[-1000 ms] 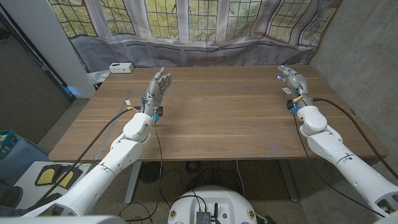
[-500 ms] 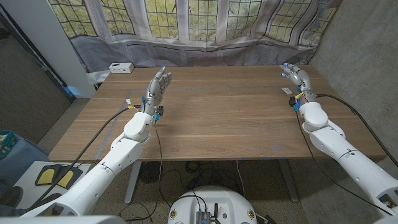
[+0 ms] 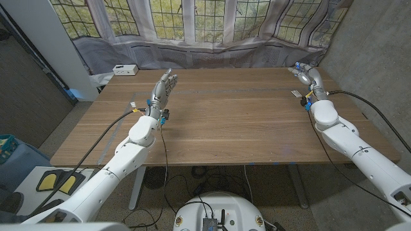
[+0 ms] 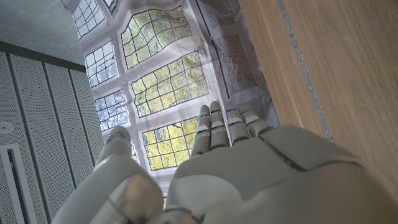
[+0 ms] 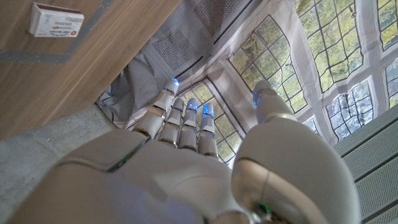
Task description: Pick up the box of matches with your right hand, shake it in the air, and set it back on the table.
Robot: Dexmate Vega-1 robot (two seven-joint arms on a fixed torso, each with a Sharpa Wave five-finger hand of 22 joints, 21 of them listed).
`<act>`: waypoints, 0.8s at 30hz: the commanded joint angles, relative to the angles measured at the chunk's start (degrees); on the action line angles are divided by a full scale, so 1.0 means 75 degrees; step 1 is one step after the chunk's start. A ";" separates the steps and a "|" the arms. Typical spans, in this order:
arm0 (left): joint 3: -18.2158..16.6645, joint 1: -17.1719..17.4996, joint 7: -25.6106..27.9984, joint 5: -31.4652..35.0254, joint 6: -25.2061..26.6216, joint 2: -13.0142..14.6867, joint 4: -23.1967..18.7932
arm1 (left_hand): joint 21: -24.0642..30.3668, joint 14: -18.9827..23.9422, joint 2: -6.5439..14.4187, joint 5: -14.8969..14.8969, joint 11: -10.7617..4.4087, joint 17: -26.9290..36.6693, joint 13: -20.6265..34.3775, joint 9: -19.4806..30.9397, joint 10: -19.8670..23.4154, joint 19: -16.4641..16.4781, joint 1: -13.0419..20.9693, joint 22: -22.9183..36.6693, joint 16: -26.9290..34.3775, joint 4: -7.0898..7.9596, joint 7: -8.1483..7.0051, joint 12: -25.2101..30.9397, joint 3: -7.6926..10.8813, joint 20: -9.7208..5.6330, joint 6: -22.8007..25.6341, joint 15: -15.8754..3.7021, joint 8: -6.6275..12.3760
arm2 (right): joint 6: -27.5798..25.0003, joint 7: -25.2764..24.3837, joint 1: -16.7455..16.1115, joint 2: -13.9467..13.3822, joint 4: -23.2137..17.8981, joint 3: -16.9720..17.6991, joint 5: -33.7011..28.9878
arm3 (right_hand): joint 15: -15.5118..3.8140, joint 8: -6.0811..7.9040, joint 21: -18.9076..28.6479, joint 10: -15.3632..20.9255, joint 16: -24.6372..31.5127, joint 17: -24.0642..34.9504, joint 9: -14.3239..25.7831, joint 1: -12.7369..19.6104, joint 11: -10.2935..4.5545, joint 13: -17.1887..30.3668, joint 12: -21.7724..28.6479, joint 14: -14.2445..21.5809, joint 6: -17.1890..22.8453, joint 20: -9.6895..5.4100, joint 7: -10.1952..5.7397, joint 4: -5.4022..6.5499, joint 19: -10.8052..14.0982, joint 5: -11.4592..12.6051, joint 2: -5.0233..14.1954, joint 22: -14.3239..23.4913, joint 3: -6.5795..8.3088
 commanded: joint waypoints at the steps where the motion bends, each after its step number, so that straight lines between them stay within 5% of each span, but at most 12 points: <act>1: 0.0020 0.0042 0.0149 0.0172 -0.0035 -0.0048 -0.0043 | -0.0048 0.0039 -0.0001 -0.0025 -0.0019 0.0033 0.0015 0.0015 0.0081 -0.0029 0.0111 0.0044 -0.0033 -0.0014 -0.0014 0.0019 0.0035 0.0033 0.0070 -0.0015 0.0013 | -0.0844 -0.0556 0.0345 -0.0164 0.0002 -0.0281 -0.0792 | 0.0031 0.0039 -0.0022 0.0093 0.0029 0.0015 0.0009 0.0195 -0.0073 0.0034 -0.0001 0.0095 0.0135 0.0012 0.0001 -0.0002 0.0083 -0.0009 -0.0033 0.0019 0.0083; 24: 0.0014 0.0185 0.0325 0.0274 -0.0028 -0.0112 -0.0222 | -0.0065 0.0041 0.0060 -0.0030 -0.0037 0.0032 0.0017 0.0017 0.0118 -0.0055 0.0151 0.0046 -0.0068 -0.0015 -0.0050 -0.0021 0.0065 0.0082 0.0107 -0.0032 -0.0038 | -0.3770 -0.0505 0.1069 -0.0564 -0.0572 -0.1075 -0.1919 | 0.0094 -0.0014 -0.0130 0.0157 -0.0052 0.0012 0.0019 0.0640 -0.0139 0.0057 -0.0053 0.0026 0.0199 0.0141 -0.0086 0.0097 -0.0057 -0.0013 -0.0328 0.0021 0.0075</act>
